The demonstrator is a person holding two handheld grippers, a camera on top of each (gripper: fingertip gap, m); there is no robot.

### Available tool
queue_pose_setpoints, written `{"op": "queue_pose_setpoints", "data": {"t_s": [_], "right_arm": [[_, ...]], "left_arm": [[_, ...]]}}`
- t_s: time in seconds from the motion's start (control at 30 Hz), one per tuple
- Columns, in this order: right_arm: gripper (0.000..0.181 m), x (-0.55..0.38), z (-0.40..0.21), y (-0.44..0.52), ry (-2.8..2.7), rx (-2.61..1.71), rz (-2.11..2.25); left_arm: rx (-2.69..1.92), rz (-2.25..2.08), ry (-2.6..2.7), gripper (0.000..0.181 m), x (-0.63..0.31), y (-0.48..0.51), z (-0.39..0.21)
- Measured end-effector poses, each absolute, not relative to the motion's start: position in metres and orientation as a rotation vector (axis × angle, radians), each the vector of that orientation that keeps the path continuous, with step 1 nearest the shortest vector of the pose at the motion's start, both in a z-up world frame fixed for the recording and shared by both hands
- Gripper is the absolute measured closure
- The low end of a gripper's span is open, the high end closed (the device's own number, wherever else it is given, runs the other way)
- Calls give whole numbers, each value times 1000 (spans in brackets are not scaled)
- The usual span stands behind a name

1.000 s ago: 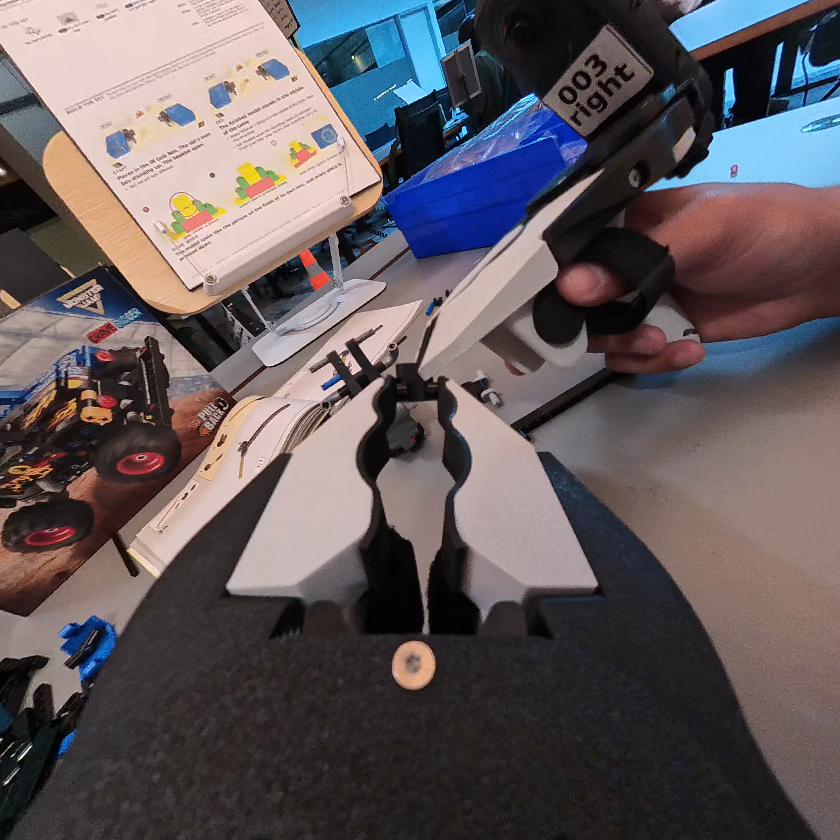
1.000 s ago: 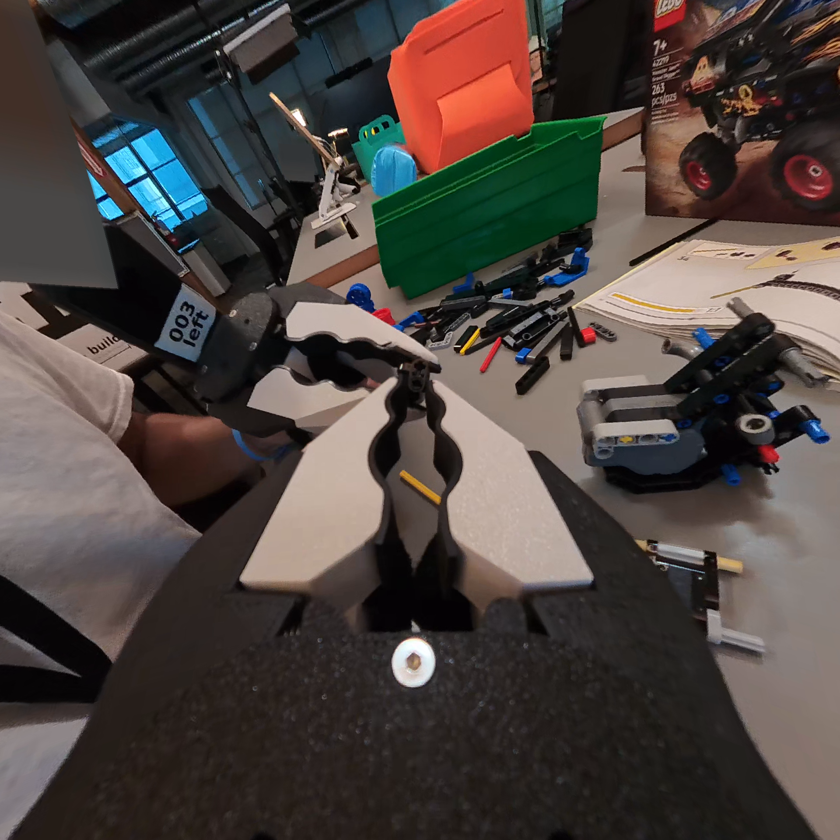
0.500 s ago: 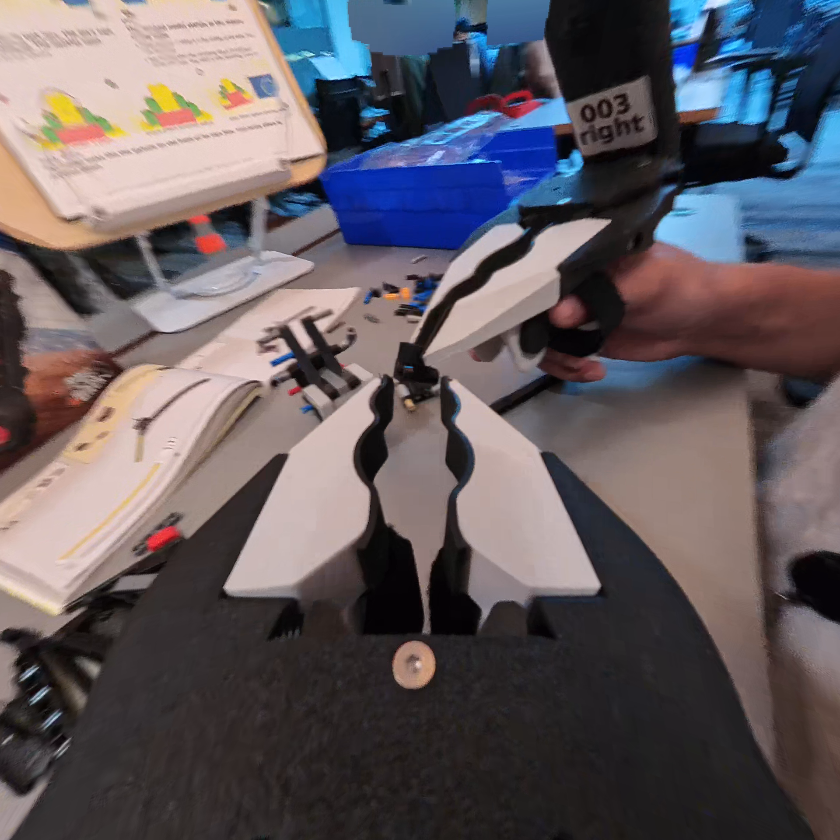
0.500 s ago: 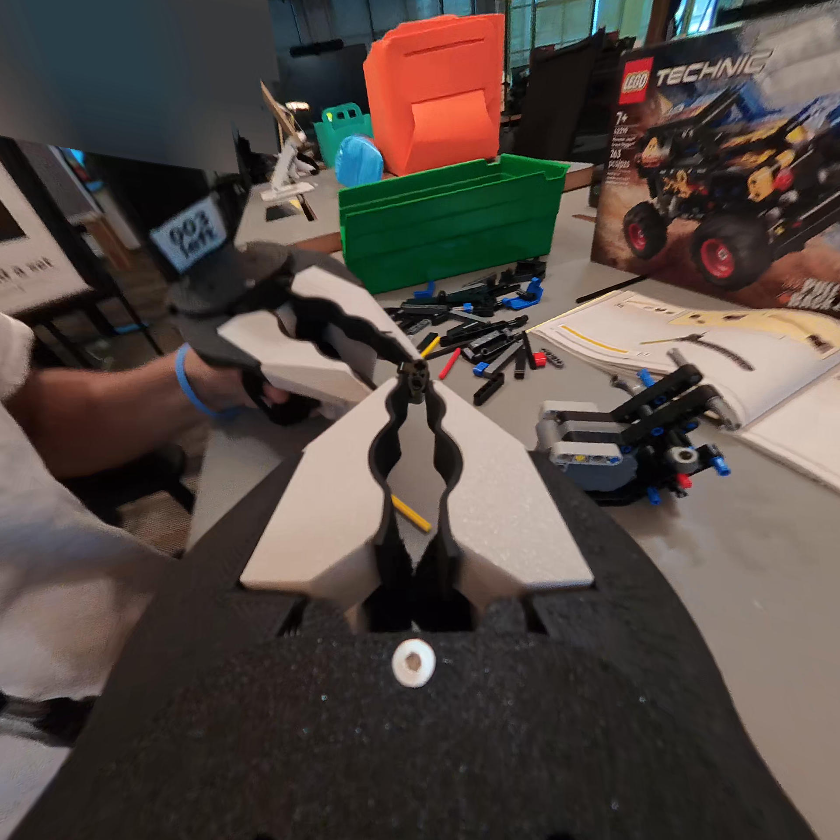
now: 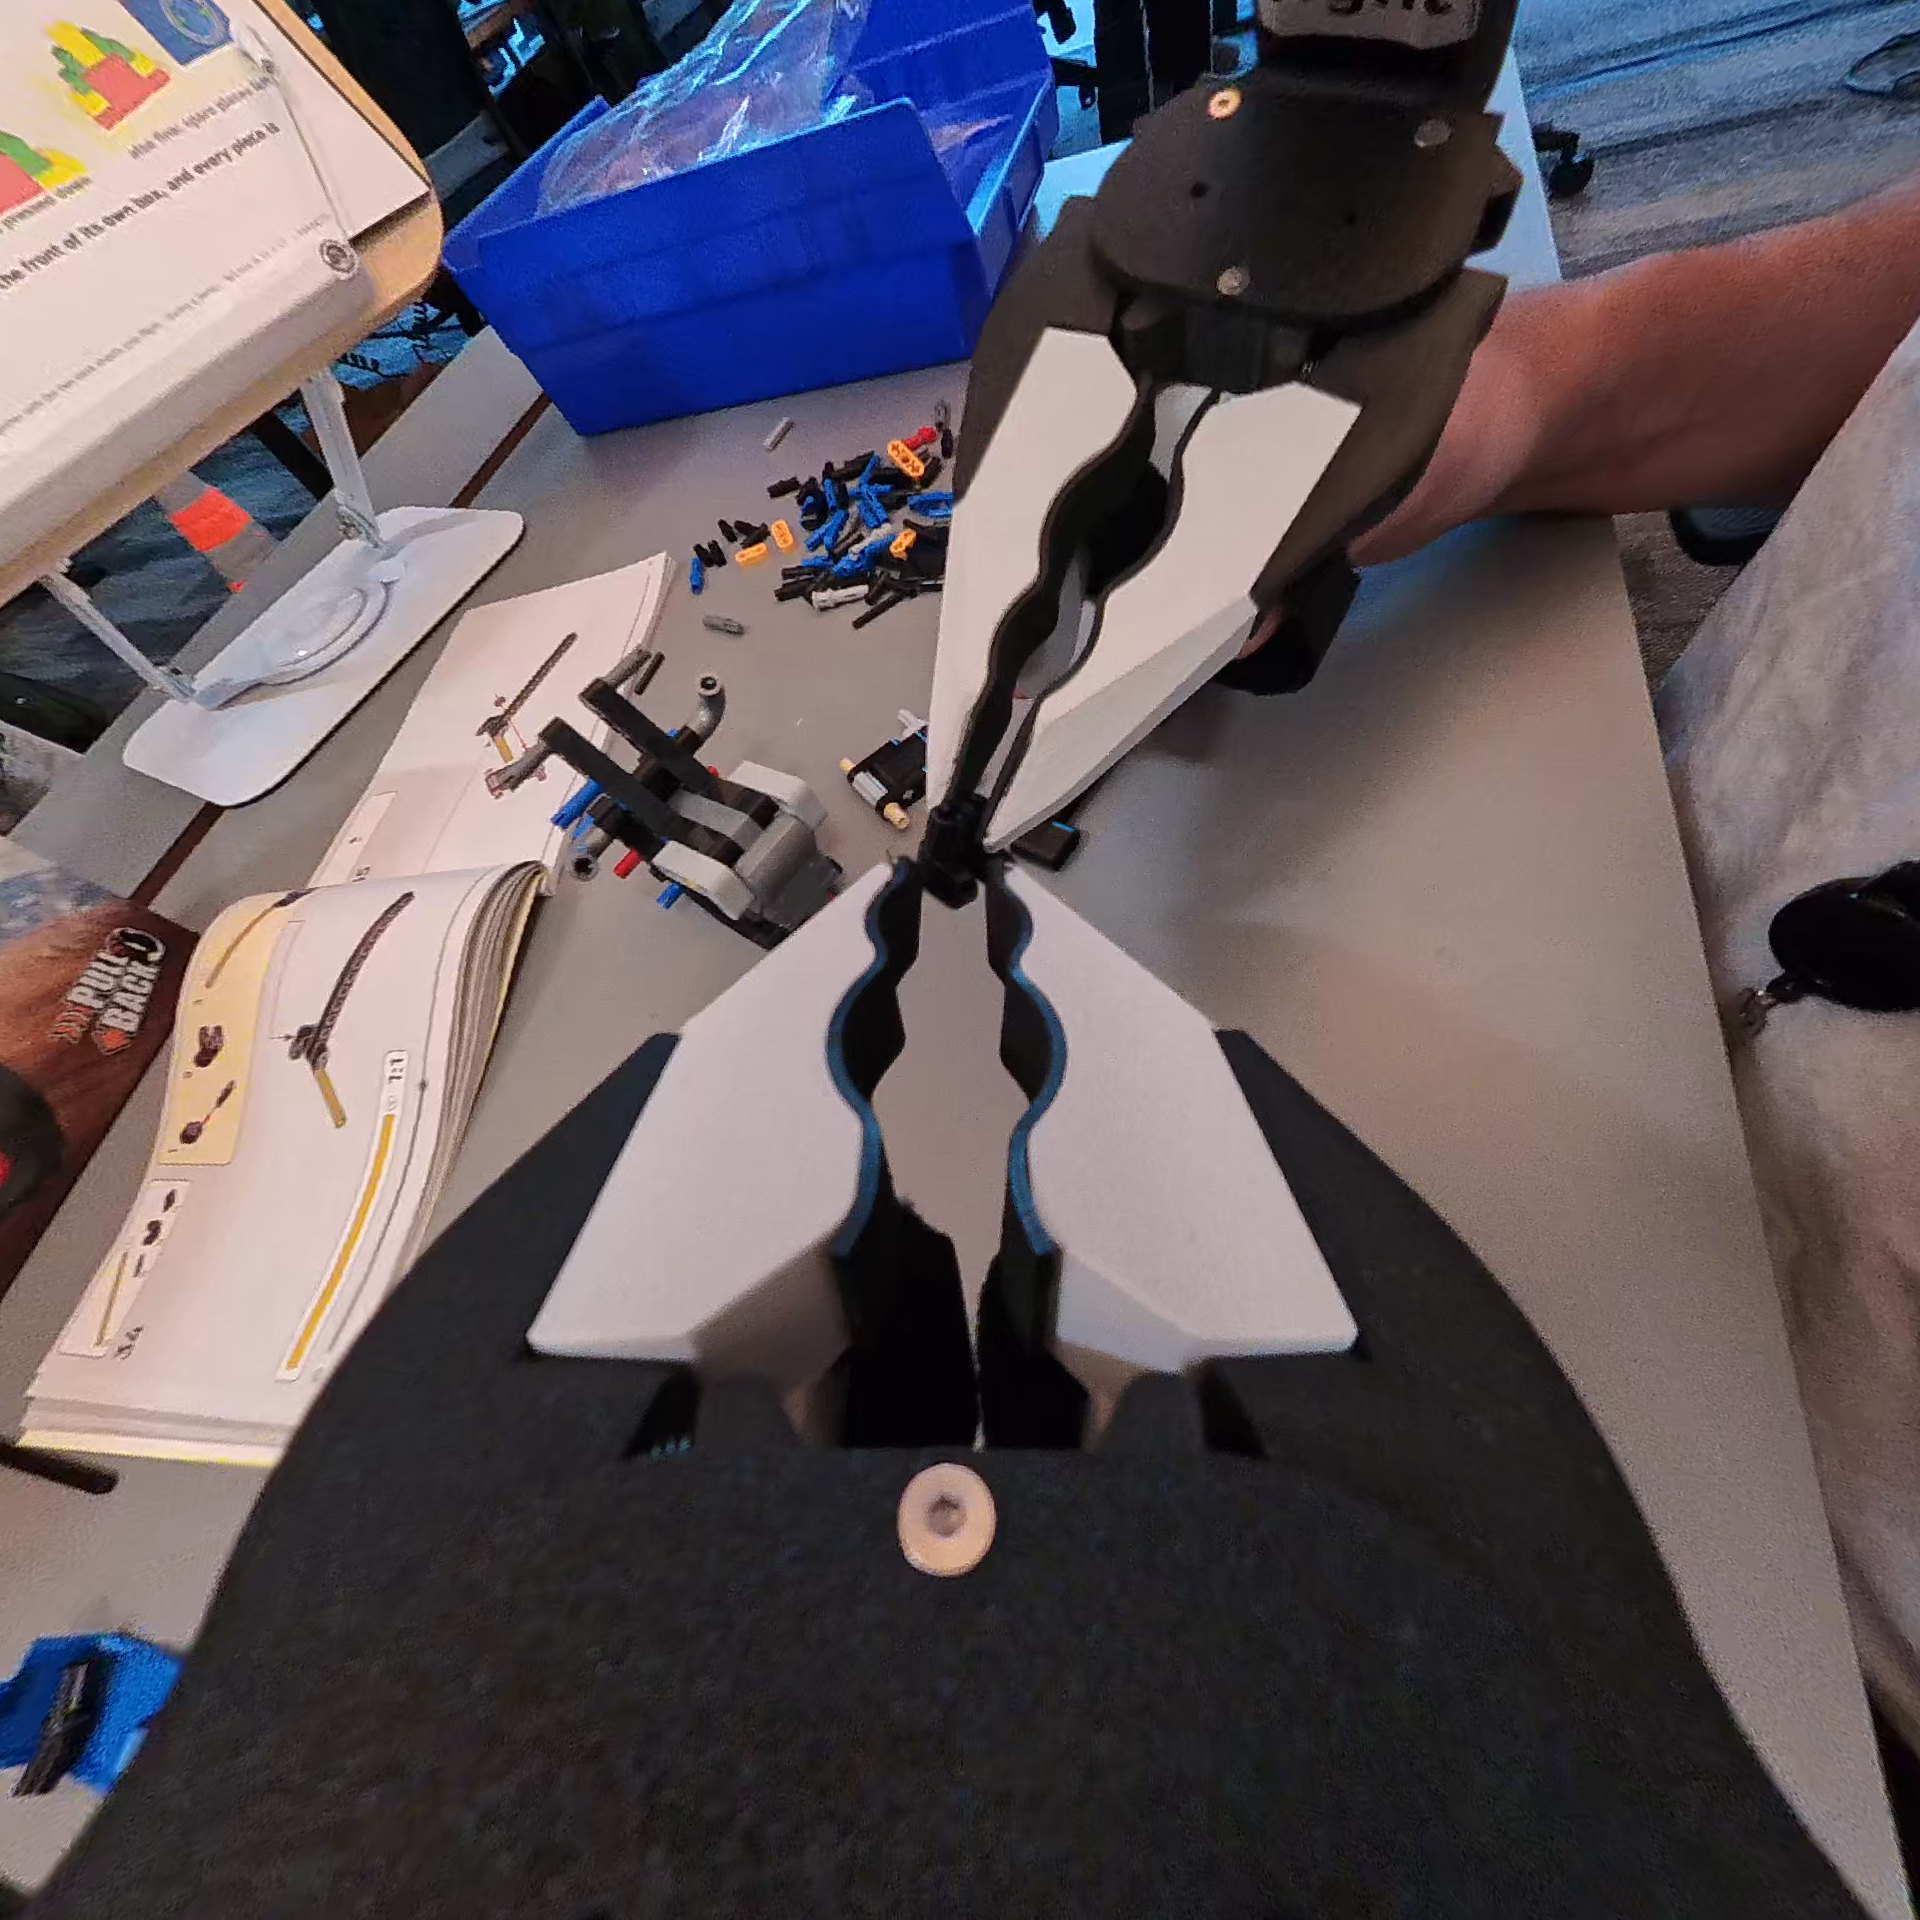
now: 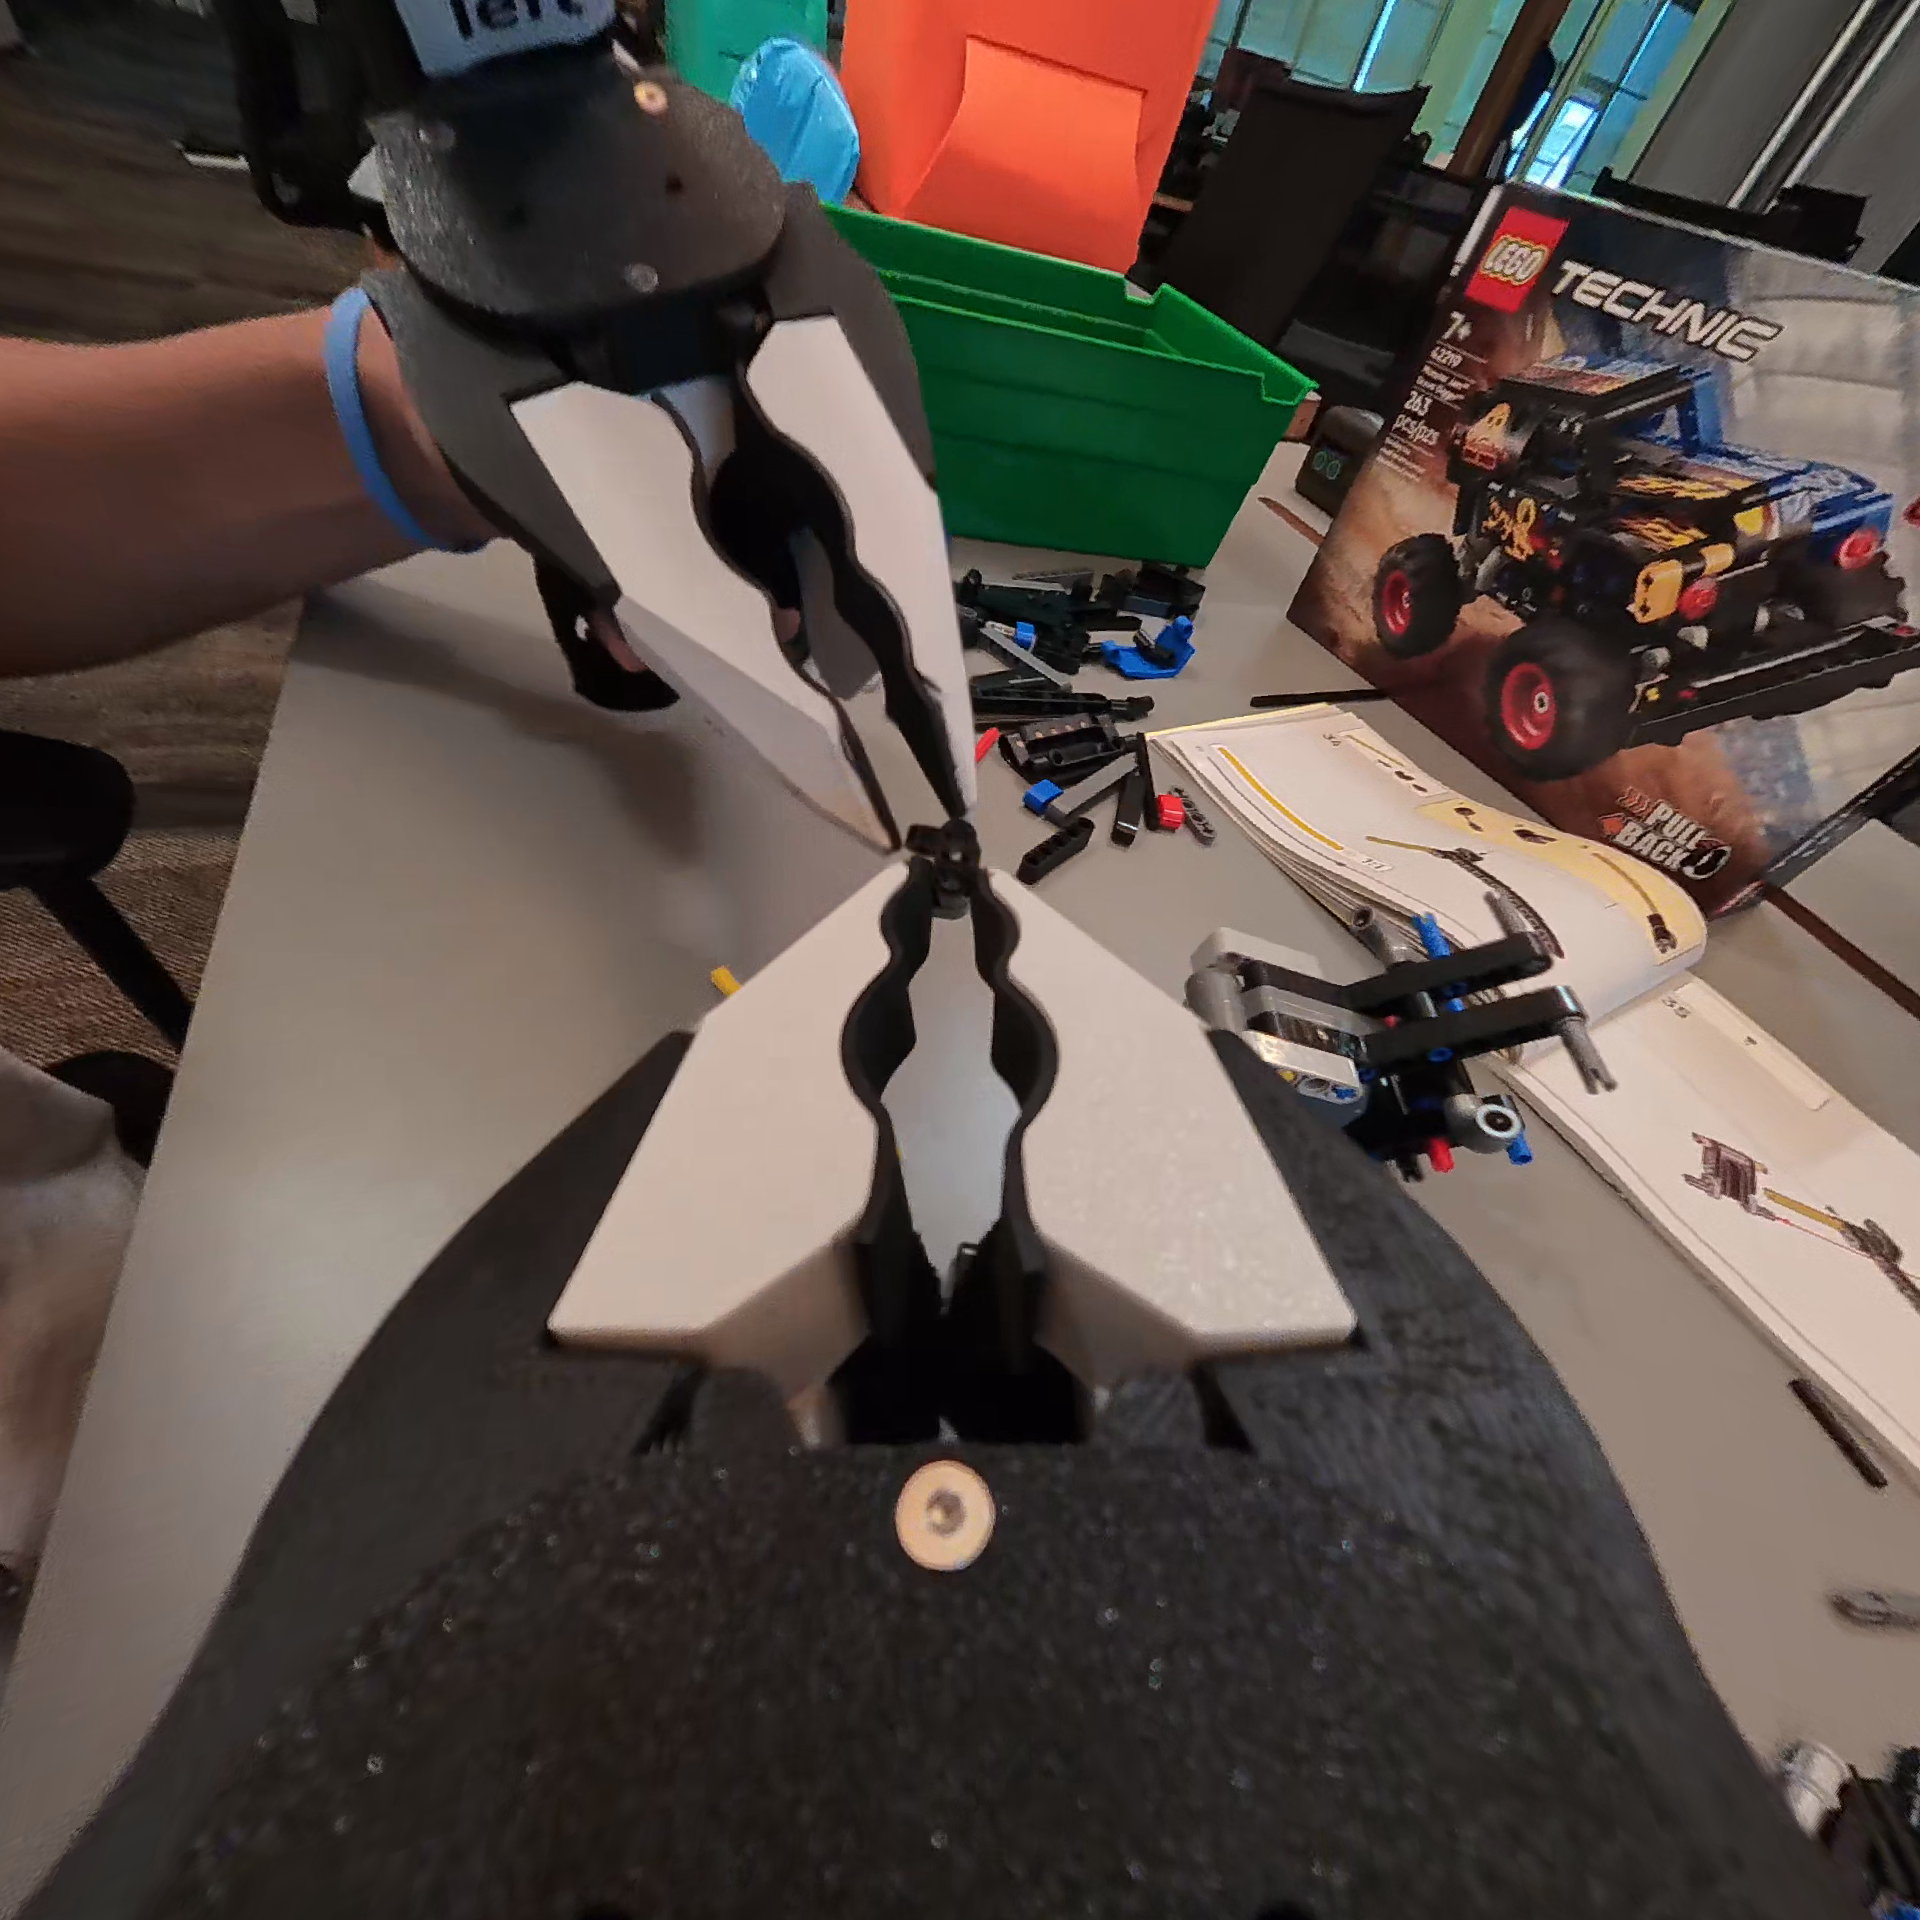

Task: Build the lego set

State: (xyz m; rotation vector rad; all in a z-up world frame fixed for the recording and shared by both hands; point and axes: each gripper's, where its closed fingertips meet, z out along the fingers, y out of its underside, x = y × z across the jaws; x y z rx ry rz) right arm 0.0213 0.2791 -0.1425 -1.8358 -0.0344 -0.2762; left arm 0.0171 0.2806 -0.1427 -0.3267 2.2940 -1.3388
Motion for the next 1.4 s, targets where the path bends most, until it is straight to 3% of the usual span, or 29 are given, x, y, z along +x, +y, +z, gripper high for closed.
{"op": "queue_pose_setpoints", "data": {"t_s": [1.4], "right_arm": [[175,23,-151,280,-28,-1885,-291]], "left_arm": [[-351,-1380,2308,170,22,277,-157]]}}
